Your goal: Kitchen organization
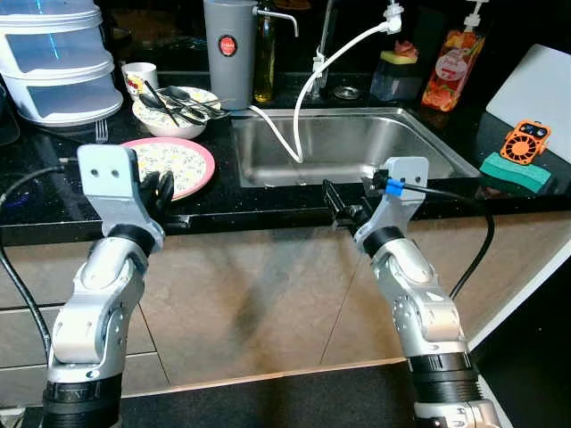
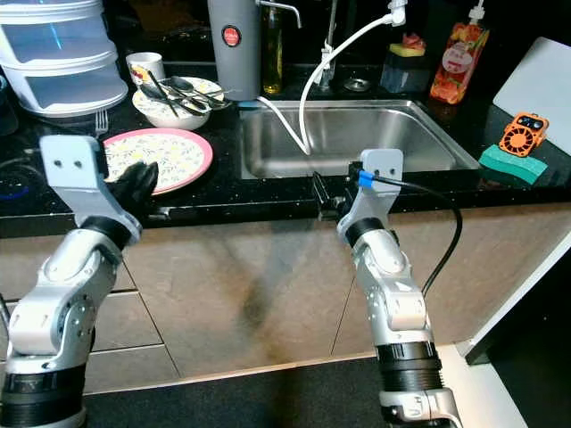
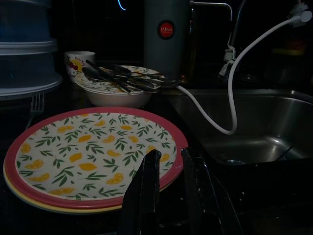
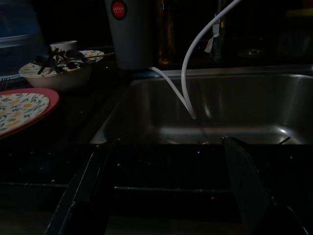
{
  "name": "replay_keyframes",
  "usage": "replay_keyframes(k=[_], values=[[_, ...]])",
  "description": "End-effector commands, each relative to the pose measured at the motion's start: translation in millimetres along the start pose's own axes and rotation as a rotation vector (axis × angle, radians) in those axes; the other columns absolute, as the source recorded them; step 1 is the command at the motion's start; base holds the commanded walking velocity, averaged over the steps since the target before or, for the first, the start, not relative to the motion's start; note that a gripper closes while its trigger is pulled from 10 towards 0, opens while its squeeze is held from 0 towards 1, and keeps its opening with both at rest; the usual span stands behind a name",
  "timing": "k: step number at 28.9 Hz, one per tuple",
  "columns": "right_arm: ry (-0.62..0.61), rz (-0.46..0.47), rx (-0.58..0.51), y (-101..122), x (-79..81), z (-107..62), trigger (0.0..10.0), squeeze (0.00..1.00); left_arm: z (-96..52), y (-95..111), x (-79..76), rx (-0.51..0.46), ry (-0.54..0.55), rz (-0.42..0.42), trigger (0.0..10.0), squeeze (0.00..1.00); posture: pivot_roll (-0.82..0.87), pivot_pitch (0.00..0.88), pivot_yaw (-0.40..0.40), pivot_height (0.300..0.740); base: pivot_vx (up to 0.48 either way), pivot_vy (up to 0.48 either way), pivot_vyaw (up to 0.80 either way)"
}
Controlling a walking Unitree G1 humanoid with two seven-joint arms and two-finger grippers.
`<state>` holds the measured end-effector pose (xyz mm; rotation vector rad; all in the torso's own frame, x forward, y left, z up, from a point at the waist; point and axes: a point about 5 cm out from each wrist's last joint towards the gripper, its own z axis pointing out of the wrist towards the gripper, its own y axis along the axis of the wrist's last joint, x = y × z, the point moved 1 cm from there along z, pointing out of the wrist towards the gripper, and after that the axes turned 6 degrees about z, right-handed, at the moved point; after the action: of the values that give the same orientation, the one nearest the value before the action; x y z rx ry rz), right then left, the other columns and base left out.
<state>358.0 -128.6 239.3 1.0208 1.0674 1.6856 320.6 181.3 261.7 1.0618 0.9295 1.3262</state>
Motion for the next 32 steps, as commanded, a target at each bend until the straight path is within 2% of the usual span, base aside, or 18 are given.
replay_keyframes(k=[1, 5, 16, 30, 32], values=[[0.014, 0.014, 0.007, -0.6, 4.4, -2.9, 10.0, 0.0, -2.5, -3.3, -6.1, 0.022, -0.013, 0.001, 10.0, 0.0, 0.0, 0.101, -0.029, 0.74, 0.0, 0.0, 0.0], [0.017, 0.017, 0.01, -1.4, 5.2, -3.2, 10.0, 0.0, -2.8, -3.8, -7.8, 0.03, -0.022, -0.005, 10.0, 0.0, 0.0, 0.103, -0.029, 0.74, 0.0, 0.0, 0.0], [0.016, 0.028, 0.044, -9.6, 7.2, -6.6, 10.0, 0.0, -6.3, -4.4, -6.8, 0.036, -0.026, 0.045, 10.0, 0.0, 0.01, 0.108, -0.028, 0.74, 0.0, 0.0, 0.0], [0.003, 0.03, 0.052, -12.1, 6.4, -7.2, 10.0, 0.0, -7.0, -6.4, -7.9, 0.067, -0.023, 0.036, 10.0, 0.0, 0.01, 0.119, -0.025, 0.74, 0.0, 0.0, 0.8], [-0.016, 0.07, 0.047, -12.4, 4.3, -7.8, 10.0, 0.0, -7.0, -6.7, -7.4, 0.07, -0.022, 0.039, 10.0, 0.0, 0.01, 0.122, -0.025, 0.74, 0.0, 0.0, 0.0]])
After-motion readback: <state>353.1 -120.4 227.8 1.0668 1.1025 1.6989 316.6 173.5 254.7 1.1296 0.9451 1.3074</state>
